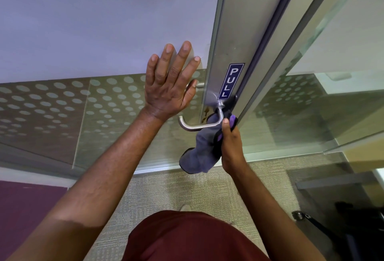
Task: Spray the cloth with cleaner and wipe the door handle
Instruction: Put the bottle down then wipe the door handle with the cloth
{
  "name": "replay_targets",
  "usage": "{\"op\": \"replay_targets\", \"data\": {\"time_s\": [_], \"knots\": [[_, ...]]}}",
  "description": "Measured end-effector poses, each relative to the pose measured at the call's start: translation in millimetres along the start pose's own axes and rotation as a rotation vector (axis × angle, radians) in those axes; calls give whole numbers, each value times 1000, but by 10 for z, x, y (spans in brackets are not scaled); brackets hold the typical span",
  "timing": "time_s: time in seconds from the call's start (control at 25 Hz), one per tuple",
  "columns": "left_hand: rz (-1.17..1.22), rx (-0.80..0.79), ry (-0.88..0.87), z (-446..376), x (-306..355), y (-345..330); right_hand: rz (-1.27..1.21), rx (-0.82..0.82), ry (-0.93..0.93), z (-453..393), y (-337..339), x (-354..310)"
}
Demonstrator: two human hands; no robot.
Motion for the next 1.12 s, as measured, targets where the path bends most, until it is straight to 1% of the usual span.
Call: {"op": "replay_targets", "data": {"time_s": [0.08, 0.16, 0.24, 0.36, 0.44, 0.52, 0.6, 0.68, 0.76, 0.84, 0.92, 1.04, 1.08, 1.12], "knots": [[2, 0, 3, -5, 2, 6, -11, -29, -60, 17, 20, 17], [0, 0, 3, -12, 0, 9, 1, -52, -69, 108, -18, 60], [5, -4, 1, -13, 2, 12, 57, -26, -17, 240, -52, 101], [3, -6, -3, -11, 4, 13, 100, 62, 83, 429, -30, 77], [1, -6, -5, -5, 4, 7, 153, 112, 194, 492, 39, -72], [-2, -3, -7, -3, 1, 2, 280, 138, 364, 486, 70, -303], [3, -4, -5, 0, -4, -4, 414, 155, 479, 393, 36, -477], [-2, -2, -6, 1, -2, -4, 612, 133, 524, 253, -97, -595], [4, -1, -6, 1, -7, -2, 855, 104, 536, 151, -227, -616], [-4, 1, -12, 2, 0, -3, 1047, 100, 581, 135, -263, -610], [-4, 6, -9, 2, -6, -7, 1152, 65, 643, 135, -252, -599], [-5, 8, -3, 6, -9, -8, 1350, -83, 768, 113, -363, -581], [0, 5, 1, 5, -12, -9, 1368, -104, 806, 111, -389, -575], [3, 2, 3, 4, -13, -8, 1308, -86, 822, 117, -381, -581]]}}
Point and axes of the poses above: each hand's wrist, its own z-axis away from the middle knuckle, its own y-axis out of the back of the hand, x = y × z, the point moved 9 cm from there along -z, towards the middle knuckle, and after that the axes turned 6 degrees about y, right-handed, at the moved point
